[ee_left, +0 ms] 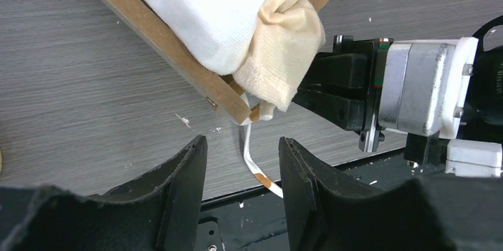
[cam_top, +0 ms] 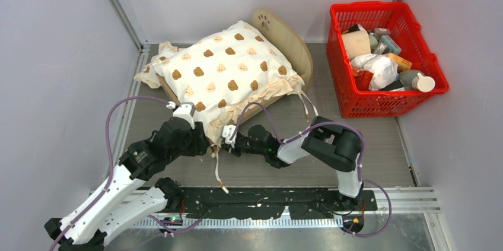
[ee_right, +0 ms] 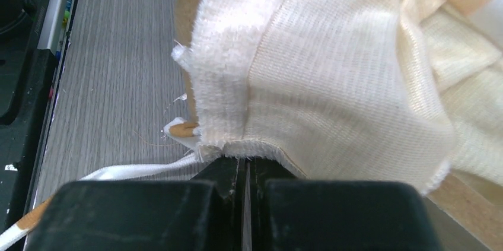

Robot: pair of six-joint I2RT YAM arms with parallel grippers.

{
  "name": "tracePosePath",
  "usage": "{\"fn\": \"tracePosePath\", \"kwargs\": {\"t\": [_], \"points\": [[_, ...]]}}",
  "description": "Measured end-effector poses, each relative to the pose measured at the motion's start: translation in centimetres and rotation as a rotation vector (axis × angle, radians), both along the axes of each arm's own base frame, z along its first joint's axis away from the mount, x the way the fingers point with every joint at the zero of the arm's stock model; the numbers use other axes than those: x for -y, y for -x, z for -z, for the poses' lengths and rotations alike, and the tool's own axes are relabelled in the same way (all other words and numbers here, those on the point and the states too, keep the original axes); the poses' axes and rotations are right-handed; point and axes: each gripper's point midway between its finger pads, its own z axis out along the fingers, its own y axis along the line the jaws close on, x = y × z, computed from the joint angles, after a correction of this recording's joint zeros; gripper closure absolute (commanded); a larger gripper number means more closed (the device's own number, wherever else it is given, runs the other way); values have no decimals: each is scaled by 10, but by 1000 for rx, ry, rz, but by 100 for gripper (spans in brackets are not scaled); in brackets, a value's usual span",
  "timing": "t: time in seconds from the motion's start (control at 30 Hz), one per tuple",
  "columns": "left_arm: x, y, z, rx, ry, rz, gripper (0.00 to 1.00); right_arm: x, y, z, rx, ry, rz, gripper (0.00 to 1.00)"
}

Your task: Set up the pet bed

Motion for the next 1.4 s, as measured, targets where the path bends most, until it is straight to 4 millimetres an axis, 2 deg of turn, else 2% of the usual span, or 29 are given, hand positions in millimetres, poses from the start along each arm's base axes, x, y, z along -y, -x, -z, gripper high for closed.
{"fn": "tracePosePath", "kwargs": {"t": [0.23,0.4,0.73,1.03,1.17,1.4], "points": [[6,-1,2,-43,26,-24,48,-1,1,-15,44,-20,-22,95],[12,2,13,-73,59,-27,47,-2,4,-25,80,-27,-36,95],[16,4,17,-71,82,-10,46,-3,13,-19,93,6,-58,95],[24,4,20,-95,90,15,48,-3,11,-23,119,6,-49,95],[25,4,24,-126,78,2,49,-2,7,-26,144,10,-34,95],[27,1,18,-125,88,-8,56,-1,5,-29,168,18,-30,95]]}}
